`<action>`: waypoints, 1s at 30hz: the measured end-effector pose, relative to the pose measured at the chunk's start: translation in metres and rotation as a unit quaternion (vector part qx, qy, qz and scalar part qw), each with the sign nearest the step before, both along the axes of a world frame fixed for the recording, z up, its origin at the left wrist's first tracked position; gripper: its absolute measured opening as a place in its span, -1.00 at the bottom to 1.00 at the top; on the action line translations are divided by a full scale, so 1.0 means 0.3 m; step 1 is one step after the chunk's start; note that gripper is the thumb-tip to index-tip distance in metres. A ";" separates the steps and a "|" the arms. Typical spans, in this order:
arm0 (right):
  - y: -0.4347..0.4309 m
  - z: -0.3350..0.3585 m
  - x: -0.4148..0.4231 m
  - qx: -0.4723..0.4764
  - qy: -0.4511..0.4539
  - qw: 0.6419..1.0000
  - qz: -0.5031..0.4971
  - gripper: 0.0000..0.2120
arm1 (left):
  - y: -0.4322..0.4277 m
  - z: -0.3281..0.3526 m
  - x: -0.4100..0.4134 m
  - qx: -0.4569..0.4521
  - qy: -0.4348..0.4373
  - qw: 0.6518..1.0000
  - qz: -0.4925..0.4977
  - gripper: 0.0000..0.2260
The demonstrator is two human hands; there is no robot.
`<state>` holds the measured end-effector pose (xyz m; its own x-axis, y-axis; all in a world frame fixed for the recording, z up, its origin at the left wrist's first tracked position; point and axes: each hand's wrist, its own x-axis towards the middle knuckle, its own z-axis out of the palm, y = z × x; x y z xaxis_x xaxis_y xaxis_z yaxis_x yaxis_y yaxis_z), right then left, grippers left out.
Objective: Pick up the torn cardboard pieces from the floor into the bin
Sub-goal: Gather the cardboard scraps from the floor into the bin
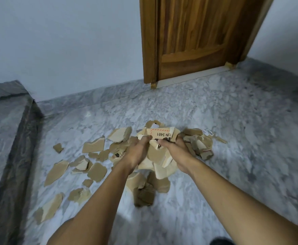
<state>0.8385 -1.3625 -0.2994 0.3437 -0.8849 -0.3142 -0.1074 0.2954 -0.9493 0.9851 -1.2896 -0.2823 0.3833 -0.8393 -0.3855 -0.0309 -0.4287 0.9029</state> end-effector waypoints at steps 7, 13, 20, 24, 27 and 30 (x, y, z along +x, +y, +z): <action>0.010 0.061 -0.217 0.015 0.049 0.998 -0.047 -0.46 | -0.080 0.028 -0.164 -0.039 0.024 0.992 -0.119 -0.71; 0.034 0.185 -0.559 0.004 0.063 0.992 -0.111 -0.56 | -0.167 0.153 -0.465 -0.051 -0.026 0.974 -0.219 -0.64; 0.002 0.385 -1.165 -0.091 0.068 0.974 -0.197 -0.53 | -0.328 0.322 -1.042 -0.112 0.013 0.943 -0.314 -0.69; 0.014 0.492 -1.651 -0.132 0.082 0.951 -0.269 -0.45 | -0.372 0.427 -1.548 -0.155 0.031 0.913 -0.375 -0.76; 0.083 0.560 -2.004 -0.152 0.085 0.928 -0.330 -0.46 | -0.372 0.499 -1.924 -0.183 0.039 0.888 -0.420 -0.78; 0.190 0.592 -2.347 -0.189 0.099 0.884 -0.416 -0.47 | -0.331 0.552 -2.300 -0.204 0.049 0.859 -0.466 -0.76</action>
